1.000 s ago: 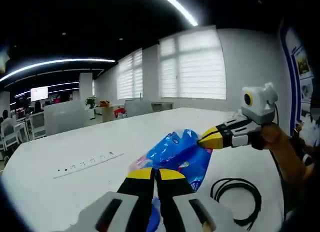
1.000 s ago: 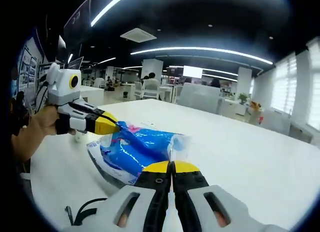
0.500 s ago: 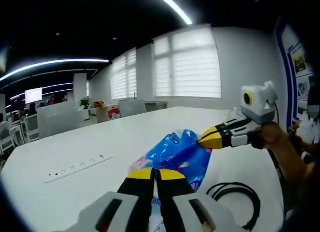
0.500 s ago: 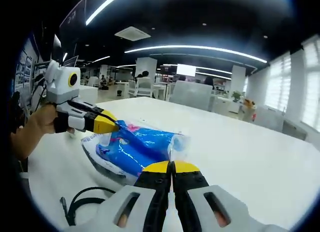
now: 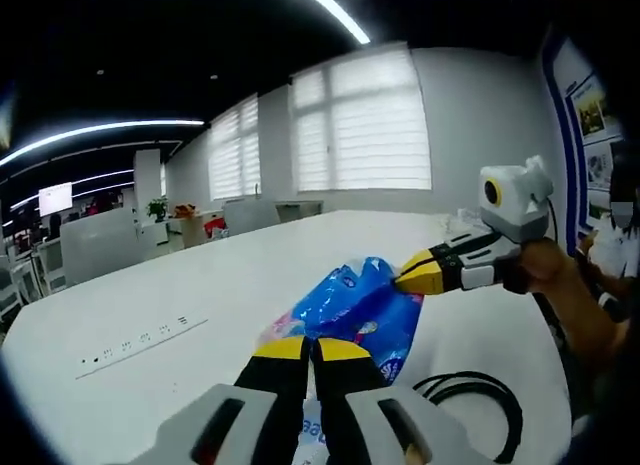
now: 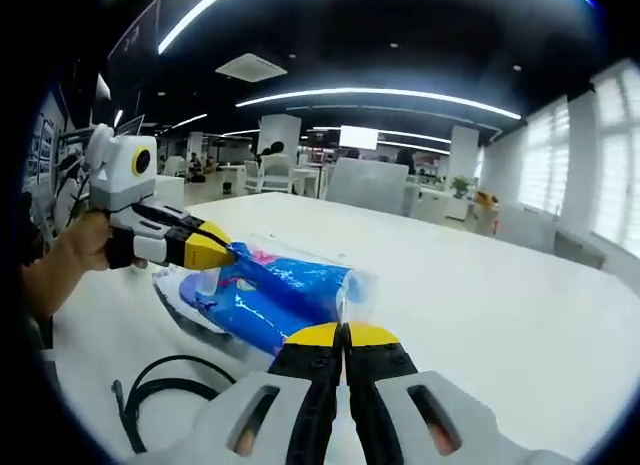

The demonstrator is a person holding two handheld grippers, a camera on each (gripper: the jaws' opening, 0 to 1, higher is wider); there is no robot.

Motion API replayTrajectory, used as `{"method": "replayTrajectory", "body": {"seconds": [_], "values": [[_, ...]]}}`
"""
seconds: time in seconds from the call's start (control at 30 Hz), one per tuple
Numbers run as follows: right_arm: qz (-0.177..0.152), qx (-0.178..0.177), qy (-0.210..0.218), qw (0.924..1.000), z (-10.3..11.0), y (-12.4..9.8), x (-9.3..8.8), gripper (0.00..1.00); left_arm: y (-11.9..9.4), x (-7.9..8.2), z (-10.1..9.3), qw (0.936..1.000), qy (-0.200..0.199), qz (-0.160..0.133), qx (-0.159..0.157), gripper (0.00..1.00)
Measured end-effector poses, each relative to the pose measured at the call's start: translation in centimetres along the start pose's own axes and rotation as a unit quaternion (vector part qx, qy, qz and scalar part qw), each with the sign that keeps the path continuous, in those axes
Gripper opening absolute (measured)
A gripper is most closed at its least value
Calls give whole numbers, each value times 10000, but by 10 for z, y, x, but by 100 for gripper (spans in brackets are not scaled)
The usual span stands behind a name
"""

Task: Arrange the tabletop items into an orderly group along one side of the table until the central work area is clear of visible clutter.

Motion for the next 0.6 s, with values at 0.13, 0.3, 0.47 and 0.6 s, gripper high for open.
{"method": "replayTrajectory", "body": {"seconds": [0.13,0.3,0.47,0.6], "values": [[53,-61,26,10000,-4,1,-5,0,6,-4,-1,10000,39,39,-39,0],[135,-137,45,9998,-9,2,-12,0,16,-7,-4,9999,97,89,-59,0],[184,-220,53,9996,-12,1,-20,0,24,-8,-8,9997,203,159,-61,0],[230,-305,118,9992,-18,1,-28,0,32,-8,-13,9991,325,240,-90,0]]}}
Point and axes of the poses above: the point that each gripper's makers call its tool centre point, and the gripper's own axes: y roughly forward along the fingers, z roughly to its left, x roughly out of its top, the point moved 8 cm from there along -y, roughly backward along the fingers, and after that the axes turned 15 degrees about -x, right-handed, at the moved point
